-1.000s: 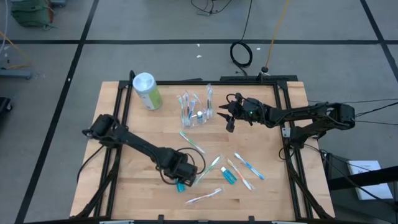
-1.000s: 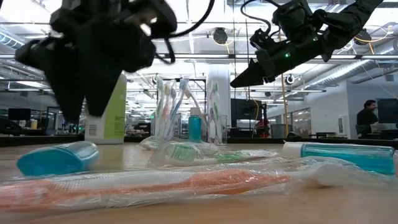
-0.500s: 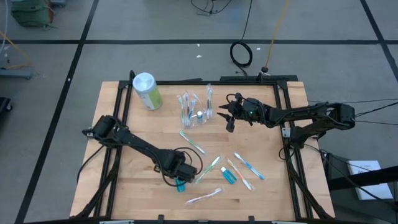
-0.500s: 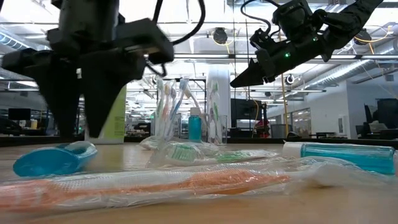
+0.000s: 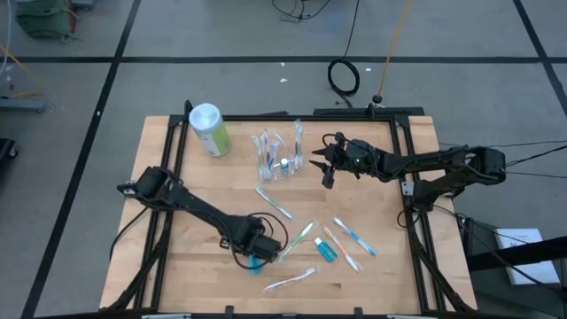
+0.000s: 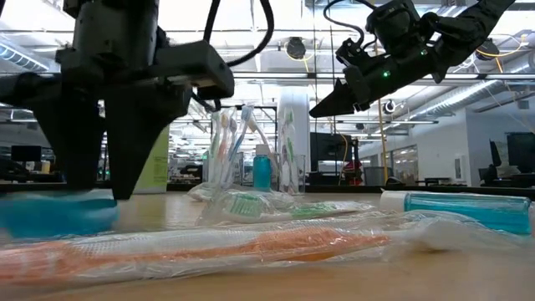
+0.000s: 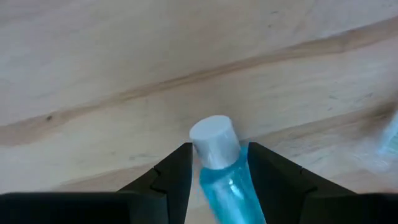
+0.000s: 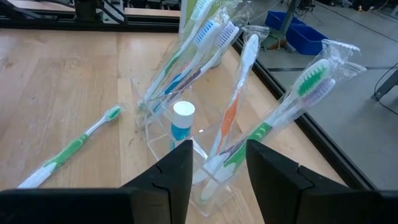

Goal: Pick & Place toothbrushing station
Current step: Put the blue mouthwash into the transparent organizer

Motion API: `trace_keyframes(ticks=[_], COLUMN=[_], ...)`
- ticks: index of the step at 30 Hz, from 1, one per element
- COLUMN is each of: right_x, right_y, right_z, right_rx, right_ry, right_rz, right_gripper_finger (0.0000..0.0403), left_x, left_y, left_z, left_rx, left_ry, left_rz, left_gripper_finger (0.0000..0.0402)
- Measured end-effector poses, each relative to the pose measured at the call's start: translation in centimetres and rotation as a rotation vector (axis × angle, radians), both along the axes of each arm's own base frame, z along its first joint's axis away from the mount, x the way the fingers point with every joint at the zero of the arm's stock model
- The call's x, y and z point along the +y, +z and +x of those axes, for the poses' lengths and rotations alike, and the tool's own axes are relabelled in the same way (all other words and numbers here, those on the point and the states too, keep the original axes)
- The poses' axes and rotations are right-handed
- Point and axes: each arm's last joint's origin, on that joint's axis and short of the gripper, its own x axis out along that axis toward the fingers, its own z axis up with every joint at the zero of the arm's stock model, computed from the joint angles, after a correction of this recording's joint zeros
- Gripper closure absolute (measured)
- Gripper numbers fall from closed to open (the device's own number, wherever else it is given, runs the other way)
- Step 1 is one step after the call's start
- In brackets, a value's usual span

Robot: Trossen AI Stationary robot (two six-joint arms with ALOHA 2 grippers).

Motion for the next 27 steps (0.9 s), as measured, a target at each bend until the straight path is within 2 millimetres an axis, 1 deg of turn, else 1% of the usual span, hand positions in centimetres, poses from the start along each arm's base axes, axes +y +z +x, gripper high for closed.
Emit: trace_keyframes(ticks=[5,9,15,18,23,25,27], right_x=[0.0,0.0,0.0,0.0,0.0,0.0,0.0], right_y=[0.0,0.0,0.0,0.0,0.0,0.0,0.0], right_z=[0.0,0.0,0.0,0.0,0.0,0.0,0.0], right_rx=[0.000,0.000,0.000,-0.001,-0.001,-0.001,-0.001], right_ry=[0.000,-0.001,-0.001,-0.001,-0.001,0.000,0.000], right_rz=[0.000,0.000,0.000,0.000,0.000,0.000,0.000], right_gripper_finger=[0.0261,0.0261,0.0261,0.0261,0.0261,0.0261,0.0261], left_x=[0.1,0.1,0.1,0.1,0.4,0.7,1.2], left_y=[-0.4,-1.1,-2.0,-2.0,-2.0,-2.0,-1.8], left_z=[-0.2,-0.5,-0.5,-0.5,-0.4,-0.2,-0.1], left_rx=[-0.001,0.013,-0.044,-0.045,-0.056,-0.060,-0.072], left_ry=[-0.017,-0.021,-0.039,-0.042,-0.092,-0.102,-0.138], left_rz=[0.007,-0.034,-0.065,-0.065,-0.060,-0.064,-0.074], left_gripper_finger=[0.0243,0.0243,0.0244,0.0260,0.0308,0.0315,0.0311])
